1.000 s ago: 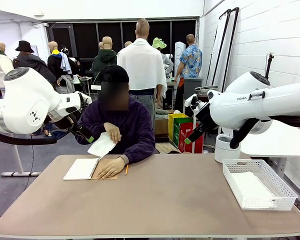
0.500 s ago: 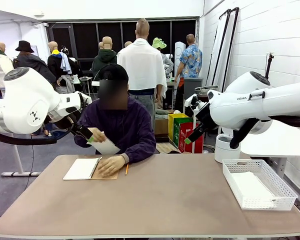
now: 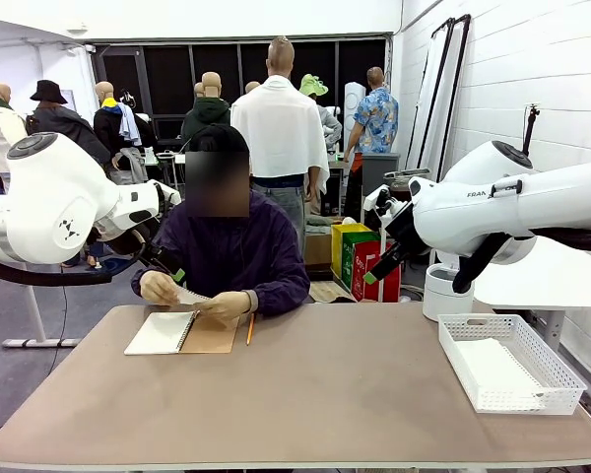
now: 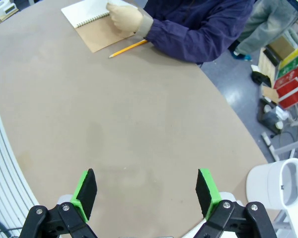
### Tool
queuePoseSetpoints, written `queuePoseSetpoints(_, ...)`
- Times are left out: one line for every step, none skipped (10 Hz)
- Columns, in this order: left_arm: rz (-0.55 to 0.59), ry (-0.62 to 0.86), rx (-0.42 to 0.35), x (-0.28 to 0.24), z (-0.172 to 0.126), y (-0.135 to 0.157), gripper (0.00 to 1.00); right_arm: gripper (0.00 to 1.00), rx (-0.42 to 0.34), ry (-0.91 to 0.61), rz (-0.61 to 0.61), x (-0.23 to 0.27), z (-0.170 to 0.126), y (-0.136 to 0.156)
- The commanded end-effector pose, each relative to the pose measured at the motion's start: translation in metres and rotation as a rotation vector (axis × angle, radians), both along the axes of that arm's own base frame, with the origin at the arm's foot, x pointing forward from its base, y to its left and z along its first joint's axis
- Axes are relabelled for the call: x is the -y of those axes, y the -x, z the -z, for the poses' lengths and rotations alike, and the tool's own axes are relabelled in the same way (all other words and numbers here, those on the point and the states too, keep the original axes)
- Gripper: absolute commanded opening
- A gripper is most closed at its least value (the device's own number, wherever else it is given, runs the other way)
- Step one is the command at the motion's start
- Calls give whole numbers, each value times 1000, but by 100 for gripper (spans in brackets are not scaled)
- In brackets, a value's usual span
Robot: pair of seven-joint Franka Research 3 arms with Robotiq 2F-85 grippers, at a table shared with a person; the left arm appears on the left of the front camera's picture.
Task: Sort the paper based on its condition.
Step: If a person hands you a paper, place it in the Organizing basket , and if it's crumpled, put it in the Trash can.
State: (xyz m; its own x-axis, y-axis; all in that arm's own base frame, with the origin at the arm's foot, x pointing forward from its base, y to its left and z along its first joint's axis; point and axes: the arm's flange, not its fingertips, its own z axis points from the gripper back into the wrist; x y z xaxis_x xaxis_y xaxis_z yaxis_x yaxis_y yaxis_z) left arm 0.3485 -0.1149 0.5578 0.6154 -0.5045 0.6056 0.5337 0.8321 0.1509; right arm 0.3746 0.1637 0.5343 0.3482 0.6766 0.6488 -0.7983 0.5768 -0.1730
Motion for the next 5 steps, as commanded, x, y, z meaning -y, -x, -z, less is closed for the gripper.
queuePoseSetpoints(0,4,3,-1,0,-1,100,100,8,0,3,0,1,0)
queuePoseSetpoints(0,4,3,-1,0,-1,100,100,8,0,3,0,1,0)
queuePoseSetpoints(0,4,3,-1,0,-1,100,100,8,0,3,0,1,0)
queuePoseSetpoints(0,4,3,-1,0,-1,100,100,8,0,3,0,1,0)
queuePoseSetpoints(0,4,3,-1,0,-1,100,100,8,0,3,0,1,0)
